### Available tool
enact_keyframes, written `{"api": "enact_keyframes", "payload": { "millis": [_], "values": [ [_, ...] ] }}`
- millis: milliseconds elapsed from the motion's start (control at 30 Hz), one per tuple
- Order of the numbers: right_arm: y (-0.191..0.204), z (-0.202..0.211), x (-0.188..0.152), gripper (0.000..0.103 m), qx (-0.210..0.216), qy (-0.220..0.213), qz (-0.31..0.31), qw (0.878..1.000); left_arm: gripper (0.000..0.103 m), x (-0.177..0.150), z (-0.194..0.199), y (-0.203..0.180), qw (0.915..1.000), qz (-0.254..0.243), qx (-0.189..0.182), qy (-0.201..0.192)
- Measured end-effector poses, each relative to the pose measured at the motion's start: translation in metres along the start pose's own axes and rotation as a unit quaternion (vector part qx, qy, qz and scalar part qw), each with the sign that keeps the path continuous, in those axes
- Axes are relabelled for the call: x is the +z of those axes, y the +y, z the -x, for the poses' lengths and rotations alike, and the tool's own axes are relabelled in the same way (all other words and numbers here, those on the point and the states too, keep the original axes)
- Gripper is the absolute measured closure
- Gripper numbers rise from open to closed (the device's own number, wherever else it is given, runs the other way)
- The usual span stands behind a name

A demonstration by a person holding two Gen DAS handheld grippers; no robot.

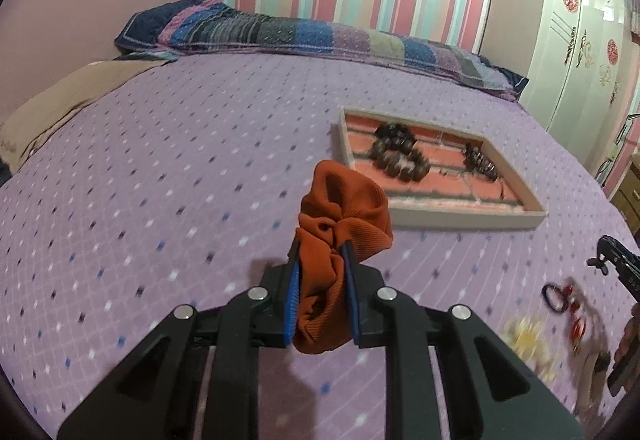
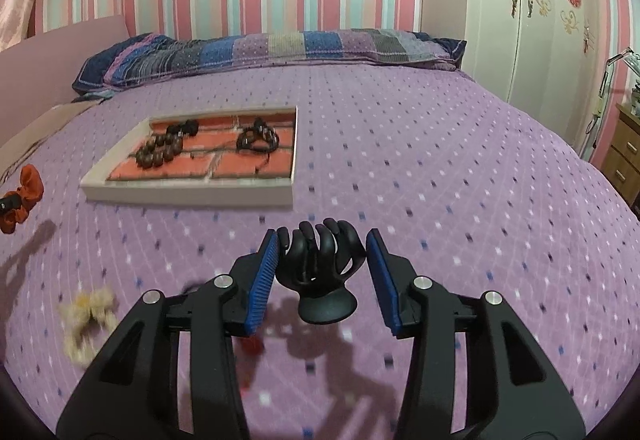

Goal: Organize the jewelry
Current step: 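Carry the orange scrunchie and black claw clip in both grippers over the tray, then open both grippers to drop the scrunchie and claw clip into the tray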

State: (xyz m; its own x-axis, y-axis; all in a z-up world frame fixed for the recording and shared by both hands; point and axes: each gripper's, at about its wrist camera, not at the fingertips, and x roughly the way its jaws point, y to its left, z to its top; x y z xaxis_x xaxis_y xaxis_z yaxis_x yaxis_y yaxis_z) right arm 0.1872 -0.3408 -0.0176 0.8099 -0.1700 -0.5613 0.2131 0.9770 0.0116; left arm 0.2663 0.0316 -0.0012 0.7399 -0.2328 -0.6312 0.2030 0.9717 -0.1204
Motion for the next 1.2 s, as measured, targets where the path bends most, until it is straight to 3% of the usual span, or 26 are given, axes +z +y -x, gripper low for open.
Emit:
{"api": "enact_keyframes", "payload": {
  "millis": [267,500,700,967,1200],
  "values": [
    [0.022,-0.047,0.056,0.058,0.006,0.0,0.011,1.0,0.083,0.049,-0.043,-0.037,0.9998,-0.002,-0.019,0.003],
    [0.054,-0.091,0.093,0.058,0.017,0.012,0.032,0.999,0.083,0.073,-0.095,-0.067,0.999,-0.002,-0.027,0.034],
    [0.076,-0.141,0.099,0.058,0.031,0.056,0.012,0.998,0.083,0.07,-0.138,-0.093,0.9973,-0.005,-0.026,0.069],
    [0.086,-0.182,0.091,0.058,0.012,0.092,0.01,0.996,0.083,0.065,-0.177,-0.12,0.9947,-0.025,-0.027,0.096],
    [0.087,-0.198,0.096,0.058,-0.002,0.09,0.02,0.996,0.082,0.073,-0.205,-0.124,0.9936,-0.026,-0.014,0.109]
  ]
}}
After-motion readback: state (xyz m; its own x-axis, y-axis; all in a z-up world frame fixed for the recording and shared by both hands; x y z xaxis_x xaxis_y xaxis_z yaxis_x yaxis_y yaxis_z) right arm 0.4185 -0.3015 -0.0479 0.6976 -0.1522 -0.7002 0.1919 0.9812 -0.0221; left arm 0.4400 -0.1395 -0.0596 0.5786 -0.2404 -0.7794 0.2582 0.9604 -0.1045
